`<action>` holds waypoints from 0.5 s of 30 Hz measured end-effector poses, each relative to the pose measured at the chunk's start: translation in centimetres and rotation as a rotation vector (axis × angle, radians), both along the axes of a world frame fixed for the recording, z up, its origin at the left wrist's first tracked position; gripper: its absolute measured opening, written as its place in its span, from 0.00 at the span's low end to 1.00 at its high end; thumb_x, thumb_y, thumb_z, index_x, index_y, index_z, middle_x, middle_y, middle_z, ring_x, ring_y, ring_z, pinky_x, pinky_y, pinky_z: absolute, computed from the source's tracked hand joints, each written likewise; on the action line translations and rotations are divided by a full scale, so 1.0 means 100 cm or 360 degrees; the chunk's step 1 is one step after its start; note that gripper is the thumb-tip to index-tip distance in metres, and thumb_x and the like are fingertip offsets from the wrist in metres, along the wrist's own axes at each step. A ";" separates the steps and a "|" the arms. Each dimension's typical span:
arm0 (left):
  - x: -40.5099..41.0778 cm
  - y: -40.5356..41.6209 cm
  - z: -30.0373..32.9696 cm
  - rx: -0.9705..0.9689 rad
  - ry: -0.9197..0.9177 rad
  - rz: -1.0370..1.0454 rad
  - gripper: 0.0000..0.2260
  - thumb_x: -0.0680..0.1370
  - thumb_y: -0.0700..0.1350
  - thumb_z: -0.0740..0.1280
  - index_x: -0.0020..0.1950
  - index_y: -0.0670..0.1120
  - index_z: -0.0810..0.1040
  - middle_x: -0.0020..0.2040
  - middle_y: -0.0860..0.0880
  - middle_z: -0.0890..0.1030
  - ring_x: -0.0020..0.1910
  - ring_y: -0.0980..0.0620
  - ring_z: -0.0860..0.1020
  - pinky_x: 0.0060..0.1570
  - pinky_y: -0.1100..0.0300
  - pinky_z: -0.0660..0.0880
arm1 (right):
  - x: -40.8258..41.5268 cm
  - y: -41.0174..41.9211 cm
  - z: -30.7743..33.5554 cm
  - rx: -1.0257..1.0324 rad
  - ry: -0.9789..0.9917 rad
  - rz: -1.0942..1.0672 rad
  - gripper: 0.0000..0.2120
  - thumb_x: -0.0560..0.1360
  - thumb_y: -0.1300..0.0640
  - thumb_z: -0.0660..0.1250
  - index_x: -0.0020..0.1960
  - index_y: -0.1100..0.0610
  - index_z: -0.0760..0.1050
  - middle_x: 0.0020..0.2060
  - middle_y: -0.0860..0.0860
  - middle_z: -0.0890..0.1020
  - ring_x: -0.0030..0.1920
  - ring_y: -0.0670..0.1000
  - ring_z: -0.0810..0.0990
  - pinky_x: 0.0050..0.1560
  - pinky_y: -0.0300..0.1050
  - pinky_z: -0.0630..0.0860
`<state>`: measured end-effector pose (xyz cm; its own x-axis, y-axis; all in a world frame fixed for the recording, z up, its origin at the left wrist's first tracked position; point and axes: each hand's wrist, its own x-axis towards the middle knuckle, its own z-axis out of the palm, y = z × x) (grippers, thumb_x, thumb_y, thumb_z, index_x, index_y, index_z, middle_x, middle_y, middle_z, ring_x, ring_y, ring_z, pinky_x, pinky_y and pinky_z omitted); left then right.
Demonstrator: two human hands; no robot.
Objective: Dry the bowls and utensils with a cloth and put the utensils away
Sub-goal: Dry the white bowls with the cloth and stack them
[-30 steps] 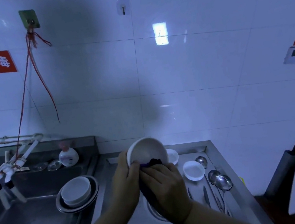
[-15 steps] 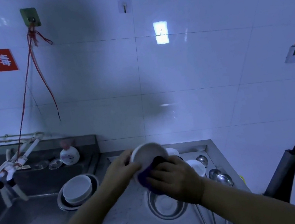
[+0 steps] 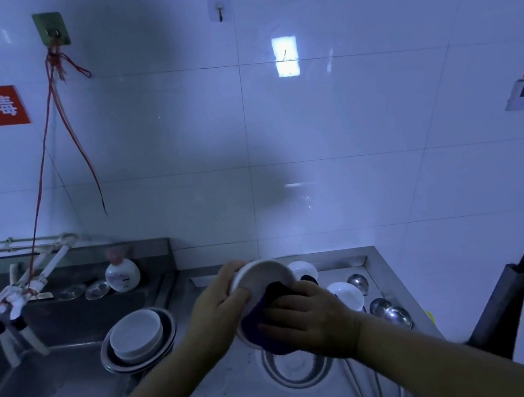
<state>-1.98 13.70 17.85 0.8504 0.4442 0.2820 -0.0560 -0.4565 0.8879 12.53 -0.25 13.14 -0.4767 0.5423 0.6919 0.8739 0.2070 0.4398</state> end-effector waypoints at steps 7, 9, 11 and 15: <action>0.005 0.011 0.020 -0.0230 0.0090 -0.0043 0.15 0.67 0.47 0.65 0.54 0.56 0.78 0.48 0.50 0.81 0.46 0.54 0.79 0.42 0.58 0.78 | -0.016 0.007 0.008 0.0075 0.0081 -0.0174 0.08 0.76 0.58 0.69 0.55 0.55 0.78 0.46 0.51 0.84 0.45 0.52 0.80 0.47 0.47 0.74; 0.004 -0.002 0.007 -0.0323 -0.0075 0.0080 0.14 0.73 0.42 0.68 0.54 0.58 0.73 0.50 0.53 0.78 0.44 0.62 0.78 0.38 0.66 0.77 | -0.031 0.013 0.011 0.0203 0.0377 -0.0362 0.09 0.78 0.54 0.68 0.56 0.56 0.80 0.47 0.51 0.84 0.45 0.52 0.81 0.45 0.48 0.75; 0.006 -0.014 -0.008 -0.0335 -0.0234 0.0224 0.14 0.77 0.40 0.65 0.53 0.59 0.71 0.48 0.57 0.77 0.43 0.65 0.77 0.37 0.70 0.75 | -0.044 0.019 0.011 0.0247 0.0606 -0.0464 0.10 0.79 0.52 0.66 0.56 0.56 0.80 0.48 0.51 0.84 0.45 0.52 0.81 0.44 0.50 0.76; 0.003 -0.014 -0.012 -0.0245 -0.0294 0.0271 0.12 0.76 0.53 0.59 0.59 0.60 0.70 0.48 0.66 0.77 0.46 0.64 0.77 0.41 0.68 0.74 | -0.055 0.020 0.000 0.0141 0.0726 -0.0441 0.12 0.78 0.51 0.66 0.59 0.54 0.78 0.52 0.50 0.83 0.49 0.50 0.81 0.47 0.50 0.76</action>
<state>-1.68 12.31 16.66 0.7005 0.6258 0.3431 -0.1572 -0.3337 0.9295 7.02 1.79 13.18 0.0356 0.5351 0.8440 0.9968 -0.0794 0.0082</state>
